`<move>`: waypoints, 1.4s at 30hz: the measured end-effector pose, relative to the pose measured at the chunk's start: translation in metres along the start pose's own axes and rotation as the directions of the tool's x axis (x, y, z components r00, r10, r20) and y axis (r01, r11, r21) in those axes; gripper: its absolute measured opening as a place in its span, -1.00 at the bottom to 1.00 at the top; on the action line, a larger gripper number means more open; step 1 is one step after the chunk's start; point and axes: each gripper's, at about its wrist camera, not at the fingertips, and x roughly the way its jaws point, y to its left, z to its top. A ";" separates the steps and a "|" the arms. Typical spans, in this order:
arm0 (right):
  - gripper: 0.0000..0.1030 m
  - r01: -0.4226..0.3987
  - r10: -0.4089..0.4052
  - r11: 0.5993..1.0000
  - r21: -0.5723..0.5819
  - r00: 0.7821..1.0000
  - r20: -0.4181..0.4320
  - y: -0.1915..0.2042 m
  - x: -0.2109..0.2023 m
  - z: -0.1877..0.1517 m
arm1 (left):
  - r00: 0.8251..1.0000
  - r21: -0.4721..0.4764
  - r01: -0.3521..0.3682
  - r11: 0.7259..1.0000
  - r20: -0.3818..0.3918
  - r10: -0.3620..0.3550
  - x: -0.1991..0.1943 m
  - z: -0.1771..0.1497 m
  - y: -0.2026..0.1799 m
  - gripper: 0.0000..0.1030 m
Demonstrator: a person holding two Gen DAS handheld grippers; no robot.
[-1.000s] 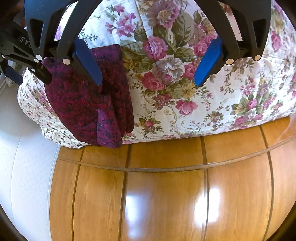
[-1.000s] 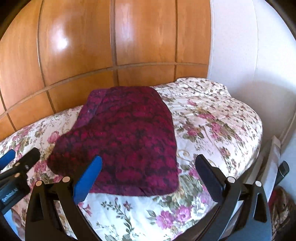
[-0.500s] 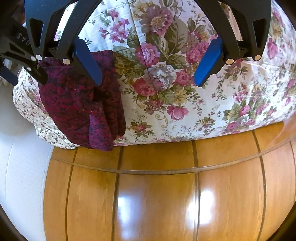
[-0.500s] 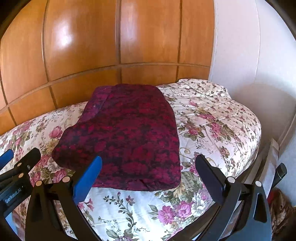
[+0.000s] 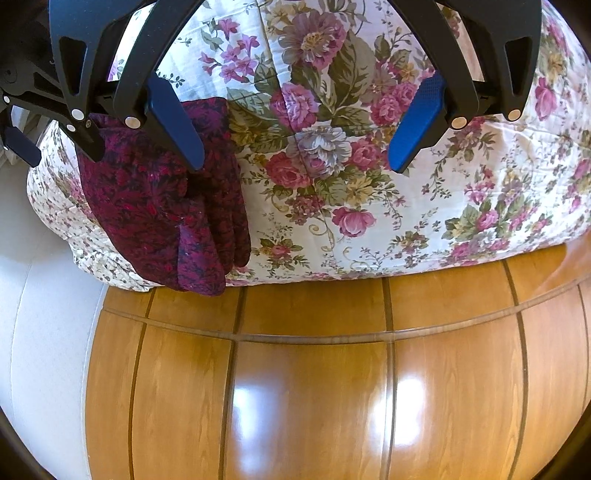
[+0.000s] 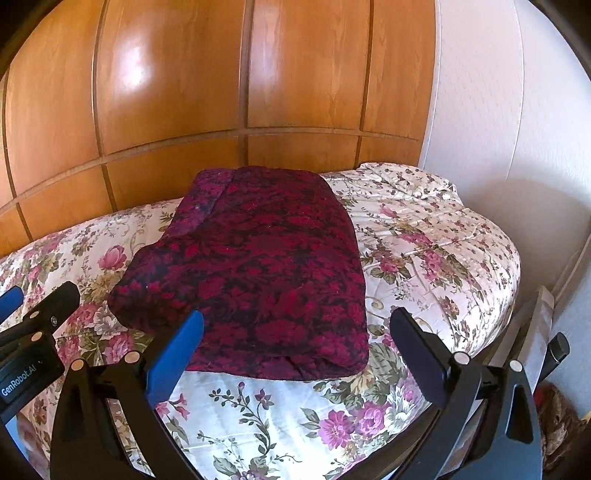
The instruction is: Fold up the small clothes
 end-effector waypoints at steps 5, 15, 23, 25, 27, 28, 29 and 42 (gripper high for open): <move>0.95 -0.002 0.002 1.000 -0.008 1.000 0.002 0.000 0.000 0.001 | 1.000 -0.003 0.006 1.000 0.006 -0.006 -0.002 -0.001 -0.001 0.92; 0.95 0.007 -0.007 1.000 0.001 1.000 0.024 0.000 -0.006 0.002 | 1.000 0.004 0.017 1.000 0.012 -0.017 -0.007 -0.002 -0.006 0.92; 0.95 0.014 -0.014 1.000 0.012 0.999 0.031 -0.005 -0.008 0.001 | 0.999 0.000 0.017 1.000 0.027 -0.017 -0.014 0.000 -0.004 0.92; 0.95 0.016 -0.016 1.000 0.012 0.999 0.031 -0.007 -0.009 0.001 | 1.000 -0.003 0.016 1.000 0.027 -0.015 -0.014 0.000 -0.002 0.92; 0.95 0.016 -0.016 1.000 0.013 1.000 0.027 -0.007 -0.008 0.001 | 1.000 -0.006 0.017 1.000 0.025 -0.017 -0.015 0.000 -0.001 0.92; 0.95 0.015 -0.015 1.000 0.014 1.000 0.024 -0.007 -0.008 0.000 | 1.000 -0.007 0.018 1.000 0.026 -0.017 -0.015 0.000 0.000 0.92; 0.95 0.014 -0.015 1.000 0.015 1.000 0.023 -0.007 -0.007 0.000 | 0.999 -0.006 0.019 1.000 0.026 -0.019 -0.015 0.001 0.000 0.92; 0.95 0.008 -0.009 1.000 0.014 1.000 0.018 -0.007 -0.004 -0.002 | 0.999 -0.001 0.021 1.000 0.027 -0.020 -0.018 0.002 0.000 0.92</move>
